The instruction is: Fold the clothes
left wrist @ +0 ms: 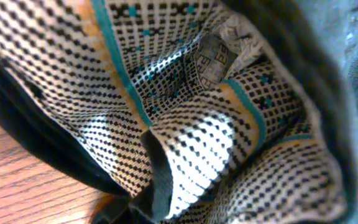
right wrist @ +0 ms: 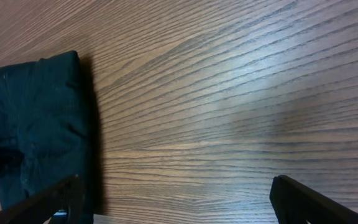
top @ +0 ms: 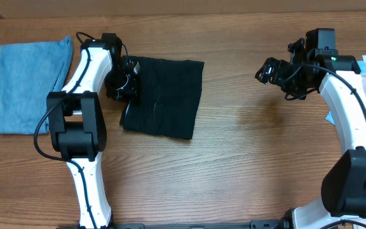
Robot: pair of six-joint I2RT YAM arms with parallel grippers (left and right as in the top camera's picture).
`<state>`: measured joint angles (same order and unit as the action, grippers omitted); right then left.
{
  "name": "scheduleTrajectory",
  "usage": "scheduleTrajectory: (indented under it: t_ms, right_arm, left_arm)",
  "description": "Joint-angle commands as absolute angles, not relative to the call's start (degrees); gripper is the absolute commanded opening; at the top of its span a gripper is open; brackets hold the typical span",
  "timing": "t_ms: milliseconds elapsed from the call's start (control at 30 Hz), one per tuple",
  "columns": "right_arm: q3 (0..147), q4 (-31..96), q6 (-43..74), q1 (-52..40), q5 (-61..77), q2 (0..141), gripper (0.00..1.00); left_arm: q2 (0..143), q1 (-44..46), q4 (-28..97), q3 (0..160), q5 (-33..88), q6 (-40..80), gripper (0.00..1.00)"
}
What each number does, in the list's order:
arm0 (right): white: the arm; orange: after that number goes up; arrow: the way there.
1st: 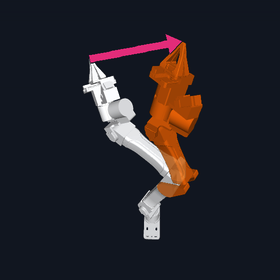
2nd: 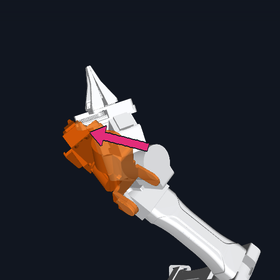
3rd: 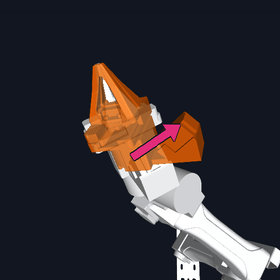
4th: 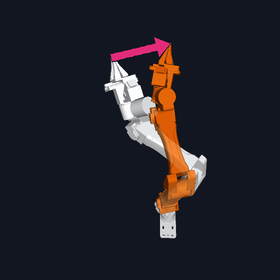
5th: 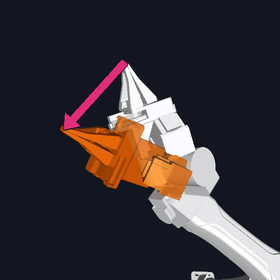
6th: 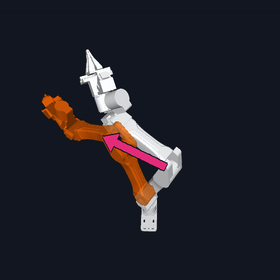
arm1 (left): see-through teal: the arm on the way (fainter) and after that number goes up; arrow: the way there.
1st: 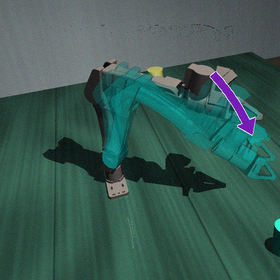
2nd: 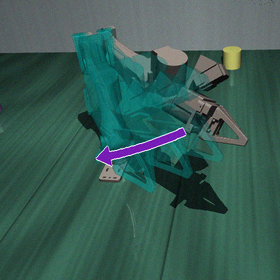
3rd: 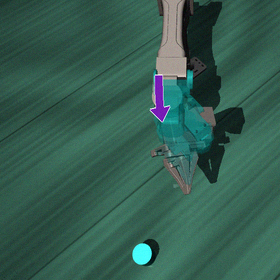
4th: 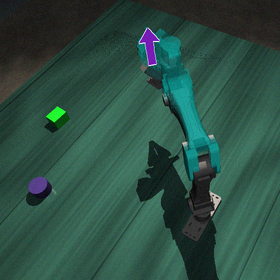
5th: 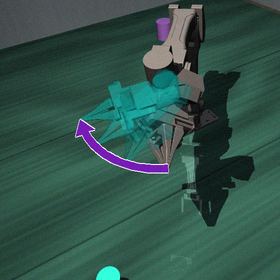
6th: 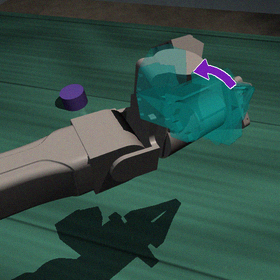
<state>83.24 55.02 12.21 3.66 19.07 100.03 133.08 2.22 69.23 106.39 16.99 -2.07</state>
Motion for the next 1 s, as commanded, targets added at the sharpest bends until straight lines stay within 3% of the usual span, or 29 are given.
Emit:
scheduleTrajectory:
  t_ms: [0,133,233,533,967]
  right_arm:
    - [83.66,54.74,12.47,3.62,18.92,99.98,1.0]
    - [83.66,54.74,12.45,3.62,18.9,99.98,1.0]
    - [83.66,54.74,12.45,3.62,18.92,99.98,1.0]
    - [83.66,54.74,12.47,3.62,18.92,99.98,1.0]
    - [83.66,54.74,12.45,3.62,18.92,99.98,1.0]
  left_arm:
    - [134.54,2.61,70.67,111.48,13.04,-0.99,0.04]
    - [134.43,2.66,73.89,120.57,4.75,-1.15,0.04]
    - [134.43,2.63,77.01,127.61,-8.32,-1.32,0.04]
    - [134.43,1.8,77.87,131.41,-35.73,-11.88,0.04]
    - [134.3,-8.12,74.52,137.27,-36.42,-15.51,0.04]
